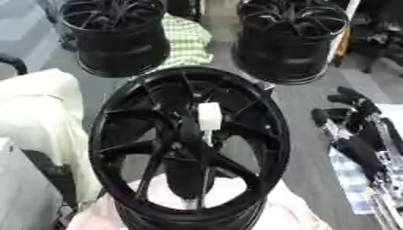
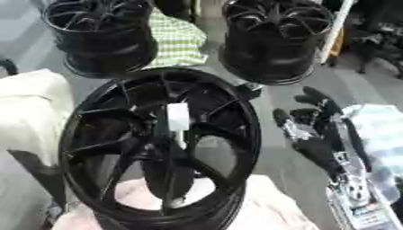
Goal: Pull the pin out of the wheel hub.
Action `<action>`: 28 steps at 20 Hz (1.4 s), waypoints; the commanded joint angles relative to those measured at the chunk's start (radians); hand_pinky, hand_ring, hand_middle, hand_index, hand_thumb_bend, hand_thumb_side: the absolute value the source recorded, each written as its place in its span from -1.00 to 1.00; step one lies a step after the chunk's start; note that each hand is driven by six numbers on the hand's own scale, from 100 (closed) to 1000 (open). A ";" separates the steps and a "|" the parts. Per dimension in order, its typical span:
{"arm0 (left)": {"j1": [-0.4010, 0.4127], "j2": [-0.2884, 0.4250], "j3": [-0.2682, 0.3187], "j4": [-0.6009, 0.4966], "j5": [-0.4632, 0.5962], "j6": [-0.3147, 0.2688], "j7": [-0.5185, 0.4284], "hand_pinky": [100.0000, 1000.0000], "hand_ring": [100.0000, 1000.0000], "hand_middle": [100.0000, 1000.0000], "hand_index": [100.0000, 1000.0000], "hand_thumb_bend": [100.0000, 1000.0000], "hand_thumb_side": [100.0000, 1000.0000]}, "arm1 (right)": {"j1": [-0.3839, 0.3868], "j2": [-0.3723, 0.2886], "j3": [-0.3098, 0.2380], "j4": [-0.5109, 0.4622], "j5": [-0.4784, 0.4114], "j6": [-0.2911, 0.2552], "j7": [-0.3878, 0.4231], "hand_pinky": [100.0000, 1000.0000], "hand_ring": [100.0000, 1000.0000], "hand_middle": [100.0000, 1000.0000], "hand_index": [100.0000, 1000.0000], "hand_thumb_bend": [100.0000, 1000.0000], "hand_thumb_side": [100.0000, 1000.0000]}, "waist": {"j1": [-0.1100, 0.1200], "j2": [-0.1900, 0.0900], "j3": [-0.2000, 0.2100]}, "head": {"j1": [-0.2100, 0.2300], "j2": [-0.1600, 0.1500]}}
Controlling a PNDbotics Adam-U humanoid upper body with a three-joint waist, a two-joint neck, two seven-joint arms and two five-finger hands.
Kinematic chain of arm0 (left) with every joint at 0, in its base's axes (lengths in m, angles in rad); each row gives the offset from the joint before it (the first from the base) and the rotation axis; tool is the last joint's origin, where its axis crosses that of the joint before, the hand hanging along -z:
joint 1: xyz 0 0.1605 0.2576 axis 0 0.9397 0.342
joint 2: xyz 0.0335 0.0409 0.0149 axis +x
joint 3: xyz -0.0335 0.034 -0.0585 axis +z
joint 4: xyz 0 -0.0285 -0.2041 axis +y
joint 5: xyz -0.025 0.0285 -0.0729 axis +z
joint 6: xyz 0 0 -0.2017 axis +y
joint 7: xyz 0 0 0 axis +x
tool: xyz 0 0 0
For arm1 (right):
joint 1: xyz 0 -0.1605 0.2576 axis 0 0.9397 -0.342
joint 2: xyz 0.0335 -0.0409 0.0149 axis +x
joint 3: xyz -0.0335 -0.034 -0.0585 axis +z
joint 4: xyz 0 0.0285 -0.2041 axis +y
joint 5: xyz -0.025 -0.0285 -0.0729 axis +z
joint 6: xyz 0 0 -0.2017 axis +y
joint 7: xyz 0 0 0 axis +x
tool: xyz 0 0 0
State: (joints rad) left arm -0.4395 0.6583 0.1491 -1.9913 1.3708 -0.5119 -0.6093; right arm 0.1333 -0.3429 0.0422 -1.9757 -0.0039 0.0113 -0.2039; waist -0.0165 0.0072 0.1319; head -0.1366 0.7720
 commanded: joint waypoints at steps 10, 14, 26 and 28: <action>0.252 -0.281 0.200 -0.006 -0.465 0.597 -0.267 -0.23 -1.00 -0.19 0.47 -1.00 0.04 | -0.014 -0.256 -0.043 -0.024 0.021 -0.104 0.057 0.42 0.34 0.50 0.79 -0.19 -0.34 | -0.014 0.000 0.020 | -0.023 -0.002; 0.285 -0.340 0.225 -0.008 -0.604 0.678 -0.296 -0.24 -1.00 -0.19 0.47 -1.00 0.11 | -0.024 -0.385 -0.044 -0.024 0.004 -0.129 0.103 0.44 0.37 0.53 0.82 -0.20 -0.35 | -0.020 0.000 0.020 | -0.022 -0.002; 0.328 -0.434 0.214 -0.004 -0.891 0.777 -0.298 -0.25 -1.00 -0.21 0.46 -1.00 0.28 | -0.359 -0.736 0.056 -0.024 -0.158 -0.024 0.504 0.68 0.71 0.80 0.95 -0.16 -0.40 | -0.035 -0.002 0.040 | -0.043 -0.002; 0.330 -0.438 0.209 -0.003 -0.910 0.779 -0.298 -0.25 -1.00 -0.21 0.46 -1.00 0.29 | -0.440 -0.742 0.088 -0.024 -0.159 0.019 0.591 0.72 0.76 0.82 0.96 -0.18 -0.40 | -0.037 -0.003 0.046 | -0.049 -0.002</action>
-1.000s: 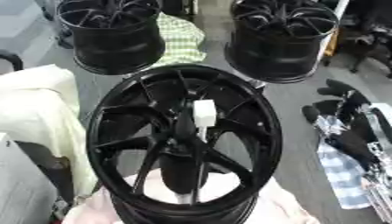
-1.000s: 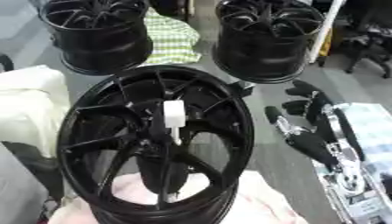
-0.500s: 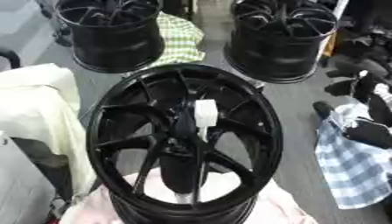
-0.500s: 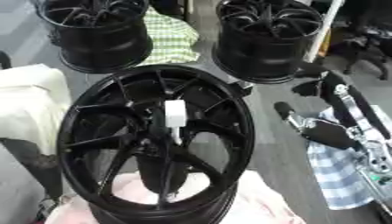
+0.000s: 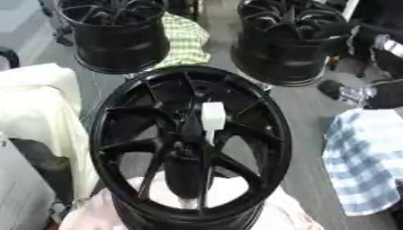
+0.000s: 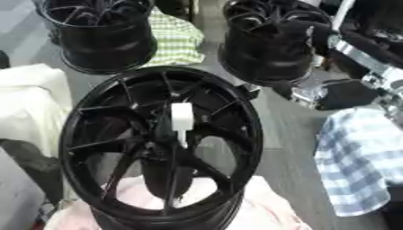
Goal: Pull the pin out of the wheel hub.
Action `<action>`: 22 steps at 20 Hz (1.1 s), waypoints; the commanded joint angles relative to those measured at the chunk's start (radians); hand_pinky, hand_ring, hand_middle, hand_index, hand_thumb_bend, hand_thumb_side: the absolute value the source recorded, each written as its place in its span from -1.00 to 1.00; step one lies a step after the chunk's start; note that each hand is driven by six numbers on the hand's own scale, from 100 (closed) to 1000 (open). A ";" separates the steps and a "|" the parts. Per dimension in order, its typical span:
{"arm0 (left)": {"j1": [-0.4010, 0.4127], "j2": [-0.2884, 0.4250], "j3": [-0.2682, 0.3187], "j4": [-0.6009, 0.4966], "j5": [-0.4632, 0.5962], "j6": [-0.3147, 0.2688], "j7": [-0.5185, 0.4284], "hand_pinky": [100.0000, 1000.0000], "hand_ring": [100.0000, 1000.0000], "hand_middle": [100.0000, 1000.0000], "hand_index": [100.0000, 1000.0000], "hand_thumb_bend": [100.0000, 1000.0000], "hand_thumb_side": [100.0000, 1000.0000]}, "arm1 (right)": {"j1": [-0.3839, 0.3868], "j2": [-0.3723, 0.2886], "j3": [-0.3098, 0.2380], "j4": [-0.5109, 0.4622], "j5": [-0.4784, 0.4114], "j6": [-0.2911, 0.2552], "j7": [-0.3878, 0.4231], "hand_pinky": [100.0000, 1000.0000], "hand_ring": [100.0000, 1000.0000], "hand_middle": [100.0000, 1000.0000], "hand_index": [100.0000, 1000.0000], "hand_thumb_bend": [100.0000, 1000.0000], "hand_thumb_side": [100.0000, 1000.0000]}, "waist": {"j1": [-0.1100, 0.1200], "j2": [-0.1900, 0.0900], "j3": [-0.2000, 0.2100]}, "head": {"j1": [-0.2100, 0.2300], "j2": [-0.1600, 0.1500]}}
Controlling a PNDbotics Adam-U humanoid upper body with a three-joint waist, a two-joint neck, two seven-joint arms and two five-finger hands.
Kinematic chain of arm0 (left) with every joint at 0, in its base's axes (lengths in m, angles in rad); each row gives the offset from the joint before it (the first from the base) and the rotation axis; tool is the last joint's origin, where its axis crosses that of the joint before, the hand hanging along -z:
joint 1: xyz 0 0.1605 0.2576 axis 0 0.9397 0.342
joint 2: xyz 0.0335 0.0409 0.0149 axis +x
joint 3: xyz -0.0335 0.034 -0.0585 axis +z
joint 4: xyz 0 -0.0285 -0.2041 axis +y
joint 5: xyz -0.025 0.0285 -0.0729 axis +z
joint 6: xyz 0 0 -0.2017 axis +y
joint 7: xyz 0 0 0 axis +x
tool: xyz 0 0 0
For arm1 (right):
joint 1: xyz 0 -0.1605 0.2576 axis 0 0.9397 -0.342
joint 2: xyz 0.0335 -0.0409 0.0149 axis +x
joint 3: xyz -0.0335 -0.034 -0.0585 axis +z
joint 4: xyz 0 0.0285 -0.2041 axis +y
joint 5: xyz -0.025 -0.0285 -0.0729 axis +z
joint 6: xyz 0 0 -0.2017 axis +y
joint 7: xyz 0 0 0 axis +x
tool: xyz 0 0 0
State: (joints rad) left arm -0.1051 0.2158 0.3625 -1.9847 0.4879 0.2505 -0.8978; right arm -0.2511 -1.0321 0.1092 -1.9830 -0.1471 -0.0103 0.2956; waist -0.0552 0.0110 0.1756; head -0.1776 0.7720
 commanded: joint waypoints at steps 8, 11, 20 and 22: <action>-0.003 -0.002 -0.024 -0.006 -0.066 0.021 -0.009 -0.26 -1.00 -0.21 0.45 -1.00 0.32 | -0.283 0.044 0.153 -0.016 0.090 0.278 0.329 0.84 0.87 0.89 0.97 -0.14 -0.40 | -0.003 -0.009 0.027 | -0.032 -0.002; -0.007 -0.006 -0.030 -0.006 -0.071 0.022 -0.009 -0.26 -1.00 -0.21 0.45 -1.00 0.32 | -0.343 0.100 0.195 0.024 0.143 0.343 0.395 0.85 0.88 0.89 0.98 -0.14 -0.40 | -0.002 -0.007 0.037 | -0.042 -0.002; -0.019 -0.019 -0.054 -0.008 -0.068 0.029 -0.009 -0.26 -1.00 -0.21 0.45 -1.00 0.32 | -0.477 0.262 0.290 0.283 0.382 0.326 0.559 0.85 0.90 0.89 0.98 -0.20 -0.40 | 0.008 -0.001 0.071 | -0.075 -0.002; -0.020 -0.021 -0.056 -0.009 -0.068 0.031 -0.009 -0.26 -1.00 -0.21 0.45 -1.00 0.32 | -0.486 0.286 0.302 0.326 0.436 0.304 0.591 0.85 0.89 0.88 0.97 -0.21 -0.40 | 0.009 -0.001 0.074 | -0.077 -0.002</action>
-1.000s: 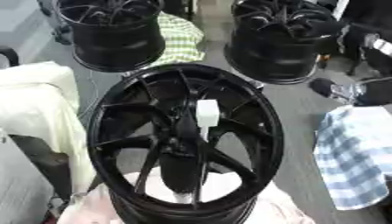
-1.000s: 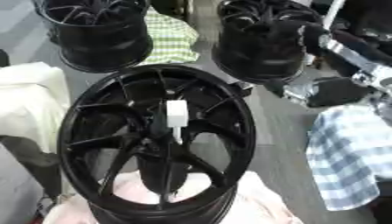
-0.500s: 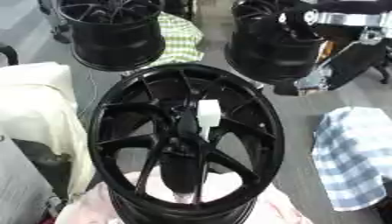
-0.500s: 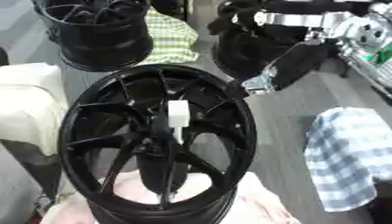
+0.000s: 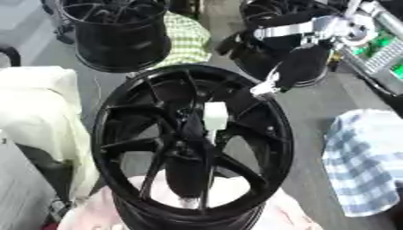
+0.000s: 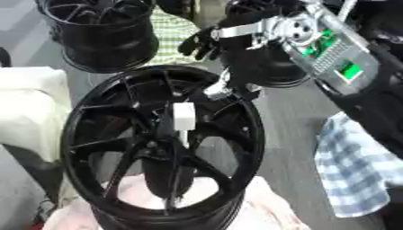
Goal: Pull the pin out of the wheel hub.
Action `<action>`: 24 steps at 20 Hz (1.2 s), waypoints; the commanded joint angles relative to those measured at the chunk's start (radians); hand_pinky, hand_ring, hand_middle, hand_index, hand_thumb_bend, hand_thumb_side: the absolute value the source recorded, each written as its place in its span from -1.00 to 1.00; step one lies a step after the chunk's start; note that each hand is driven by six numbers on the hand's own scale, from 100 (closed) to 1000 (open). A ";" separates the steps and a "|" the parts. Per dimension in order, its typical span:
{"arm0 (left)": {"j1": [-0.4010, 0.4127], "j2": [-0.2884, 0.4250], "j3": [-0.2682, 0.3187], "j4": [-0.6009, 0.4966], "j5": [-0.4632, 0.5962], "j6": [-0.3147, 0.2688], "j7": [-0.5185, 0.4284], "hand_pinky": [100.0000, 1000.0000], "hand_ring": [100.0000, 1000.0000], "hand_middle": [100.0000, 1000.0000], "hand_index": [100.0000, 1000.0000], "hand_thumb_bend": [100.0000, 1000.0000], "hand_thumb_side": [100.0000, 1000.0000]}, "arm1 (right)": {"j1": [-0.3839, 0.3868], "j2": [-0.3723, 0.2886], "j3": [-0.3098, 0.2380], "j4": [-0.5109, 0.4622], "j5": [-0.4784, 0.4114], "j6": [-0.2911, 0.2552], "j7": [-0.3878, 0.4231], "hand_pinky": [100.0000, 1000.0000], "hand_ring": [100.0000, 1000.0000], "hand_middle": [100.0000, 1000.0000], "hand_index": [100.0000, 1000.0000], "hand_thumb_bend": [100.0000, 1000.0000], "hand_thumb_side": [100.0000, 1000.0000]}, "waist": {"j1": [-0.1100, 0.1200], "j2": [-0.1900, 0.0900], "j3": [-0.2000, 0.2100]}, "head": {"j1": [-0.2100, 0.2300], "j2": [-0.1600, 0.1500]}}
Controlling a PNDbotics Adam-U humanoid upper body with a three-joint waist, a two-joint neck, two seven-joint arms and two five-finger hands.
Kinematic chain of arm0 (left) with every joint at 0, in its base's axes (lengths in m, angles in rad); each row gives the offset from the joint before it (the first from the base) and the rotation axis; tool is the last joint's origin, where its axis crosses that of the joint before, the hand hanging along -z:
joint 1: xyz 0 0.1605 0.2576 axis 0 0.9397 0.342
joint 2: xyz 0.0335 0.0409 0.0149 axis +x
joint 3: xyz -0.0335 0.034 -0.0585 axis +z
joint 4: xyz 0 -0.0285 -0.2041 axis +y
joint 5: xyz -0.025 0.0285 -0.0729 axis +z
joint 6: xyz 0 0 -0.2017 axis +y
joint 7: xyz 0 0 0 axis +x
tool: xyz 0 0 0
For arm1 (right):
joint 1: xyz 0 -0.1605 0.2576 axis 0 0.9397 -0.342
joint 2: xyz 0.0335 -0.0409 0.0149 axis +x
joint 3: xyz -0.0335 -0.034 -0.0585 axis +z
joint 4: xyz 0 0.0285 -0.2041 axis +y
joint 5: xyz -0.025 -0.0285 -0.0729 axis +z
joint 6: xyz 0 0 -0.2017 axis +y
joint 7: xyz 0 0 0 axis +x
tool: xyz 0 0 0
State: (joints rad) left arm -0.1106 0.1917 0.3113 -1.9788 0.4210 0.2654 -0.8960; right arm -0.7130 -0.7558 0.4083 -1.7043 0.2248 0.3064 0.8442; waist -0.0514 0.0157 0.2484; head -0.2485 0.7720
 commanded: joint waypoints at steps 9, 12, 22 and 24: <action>-0.015 0.001 -0.008 -0.017 -0.006 0.020 -0.011 -0.26 -1.00 -0.21 0.45 -1.00 0.33 | -0.013 0.068 0.059 0.150 0.168 -0.084 0.063 0.80 0.83 0.80 0.91 -0.22 -0.37 | 0.006 -0.005 0.003 | -0.002 -0.002; -0.015 0.000 -0.010 -0.017 -0.009 0.018 -0.011 -0.26 -1.00 -0.21 0.45 -1.00 0.33 | -0.016 0.083 0.073 0.167 0.174 -0.092 0.063 0.79 0.82 0.79 0.90 -0.23 -0.37 | 0.007 -0.005 0.001 | -0.004 -0.002; -0.014 -0.001 -0.016 -0.015 -0.015 0.015 -0.011 -0.26 -1.00 -0.21 0.45 -1.00 0.33 | -0.021 0.119 0.105 0.176 0.173 -0.102 0.063 0.59 0.63 0.62 0.76 -0.33 -0.38 | 0.008 -0.006 0.000 | -0.011 -0.002; -0.014 -0.002 -0.017 -0.015 -0.015 0.015 -0.011 -0.26 -1.00 -0.21 0.45 -1.00 0.33 | -0.025 0.124 0.107 0.173 0.173 -0.100 0.063 0.56 0.60 0.57 0.72 -0.36 -0.39 | 0.008 -0.006 0.001 | -0.012 -0.002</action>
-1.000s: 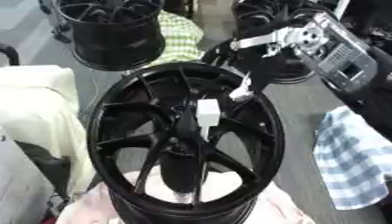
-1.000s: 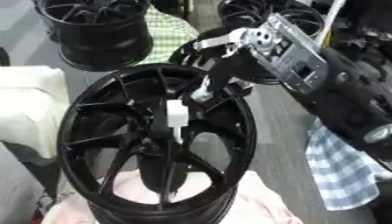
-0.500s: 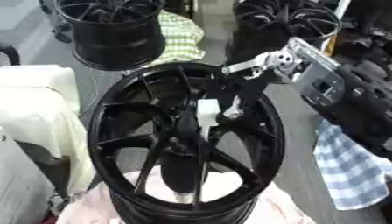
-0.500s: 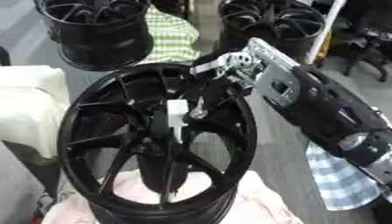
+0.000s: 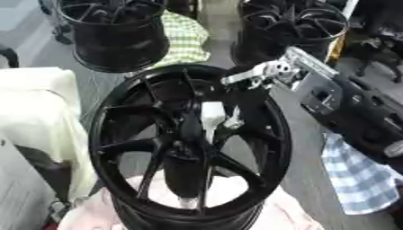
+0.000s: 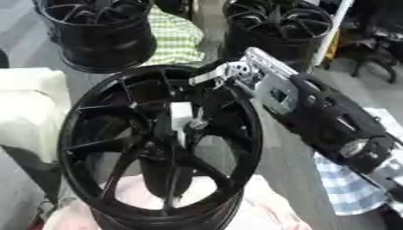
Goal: Pull the pin out of the wheel hub.
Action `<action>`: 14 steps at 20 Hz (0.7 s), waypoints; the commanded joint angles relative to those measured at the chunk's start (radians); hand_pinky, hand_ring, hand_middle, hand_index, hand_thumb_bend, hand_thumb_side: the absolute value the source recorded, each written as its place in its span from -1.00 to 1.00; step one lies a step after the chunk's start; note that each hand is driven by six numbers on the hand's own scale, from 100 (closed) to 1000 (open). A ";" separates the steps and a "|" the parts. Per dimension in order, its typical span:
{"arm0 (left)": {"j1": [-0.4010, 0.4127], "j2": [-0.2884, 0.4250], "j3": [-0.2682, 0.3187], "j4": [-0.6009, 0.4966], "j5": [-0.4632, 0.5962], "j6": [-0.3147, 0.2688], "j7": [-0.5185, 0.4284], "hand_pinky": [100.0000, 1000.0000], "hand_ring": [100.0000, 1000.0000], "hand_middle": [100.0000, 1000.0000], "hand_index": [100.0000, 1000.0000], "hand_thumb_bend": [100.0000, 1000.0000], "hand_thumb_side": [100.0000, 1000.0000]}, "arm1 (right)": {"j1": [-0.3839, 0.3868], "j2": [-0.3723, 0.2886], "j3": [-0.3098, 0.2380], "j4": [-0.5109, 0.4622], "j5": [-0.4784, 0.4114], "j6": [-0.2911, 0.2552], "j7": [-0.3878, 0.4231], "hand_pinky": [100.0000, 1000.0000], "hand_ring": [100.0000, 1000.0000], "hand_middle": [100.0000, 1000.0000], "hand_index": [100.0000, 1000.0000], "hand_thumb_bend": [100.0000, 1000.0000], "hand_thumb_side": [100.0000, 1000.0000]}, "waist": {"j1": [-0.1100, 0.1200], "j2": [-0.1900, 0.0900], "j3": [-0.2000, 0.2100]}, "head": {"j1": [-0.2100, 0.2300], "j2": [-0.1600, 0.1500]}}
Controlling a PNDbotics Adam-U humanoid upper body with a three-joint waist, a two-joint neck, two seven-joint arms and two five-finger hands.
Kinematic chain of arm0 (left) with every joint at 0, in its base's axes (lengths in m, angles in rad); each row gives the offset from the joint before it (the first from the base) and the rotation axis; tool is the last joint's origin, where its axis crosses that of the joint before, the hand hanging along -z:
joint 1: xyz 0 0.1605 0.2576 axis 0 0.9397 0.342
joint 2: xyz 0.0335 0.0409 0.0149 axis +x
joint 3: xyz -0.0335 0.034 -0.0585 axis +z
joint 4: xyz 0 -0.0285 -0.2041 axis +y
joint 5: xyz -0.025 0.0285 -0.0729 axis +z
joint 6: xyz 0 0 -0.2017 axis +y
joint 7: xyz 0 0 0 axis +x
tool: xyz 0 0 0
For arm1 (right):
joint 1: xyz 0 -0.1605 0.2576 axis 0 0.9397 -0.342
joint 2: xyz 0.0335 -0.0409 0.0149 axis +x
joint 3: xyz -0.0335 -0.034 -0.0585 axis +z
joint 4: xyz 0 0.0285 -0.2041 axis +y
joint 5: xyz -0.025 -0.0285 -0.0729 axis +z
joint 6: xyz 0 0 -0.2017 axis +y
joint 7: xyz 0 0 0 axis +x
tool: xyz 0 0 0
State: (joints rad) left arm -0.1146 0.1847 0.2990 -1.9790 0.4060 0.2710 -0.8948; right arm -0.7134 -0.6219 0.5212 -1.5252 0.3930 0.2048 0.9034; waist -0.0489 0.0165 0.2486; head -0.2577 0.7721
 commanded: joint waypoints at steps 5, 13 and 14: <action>-0.011 0.004 -0.006 -0.016 0.000 0.013 -0.012 -0.26 -1.00 -0.21 0.45 -1.00 0.34 | -0.032 -0.005 -0.011 -0.027 0.005 0.002 0.004 0.37 0.35 0.27 0.43 -0.62 -0.51 | 0.005 -0.008 0.003 | -0.005 -0.002; -0.011 0.003 -0.012 -0.021 0.003 0.024 -0.012 -0.25 -1.00 -0.21 0.45 -1.00 0.34 | -0.041 -0.028 -0.058 -0.100 0.016 0.006 0.004 0.10 0.05 -0.04 0.12 -1.00 -0.82 | 0.004 -0.010 0.000 | 0.000 -0.002; -0.010 0.003 -0.012 -0.021 0.003 0.025 -0.012 -0.24 -1.00 -0.21 0.45 -1.00 0.34 | -0.044 -0.039 -0.067 -0.113 0.007 0.009 0.004 0.10 0.05 -0.04 0.12 -1.00 -0.82 | 0.004 -0.011 -0.001 | 0.001 -0.002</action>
State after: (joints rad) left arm -0.1146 0.1839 0.2887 -1.9796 0.4050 0.2790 -0.8941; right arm -0.7326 -0.6239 0.4801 -1.6090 0.4017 0.2071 0.9032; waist -0.0498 0.0164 0.2477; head -0.2578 0.7721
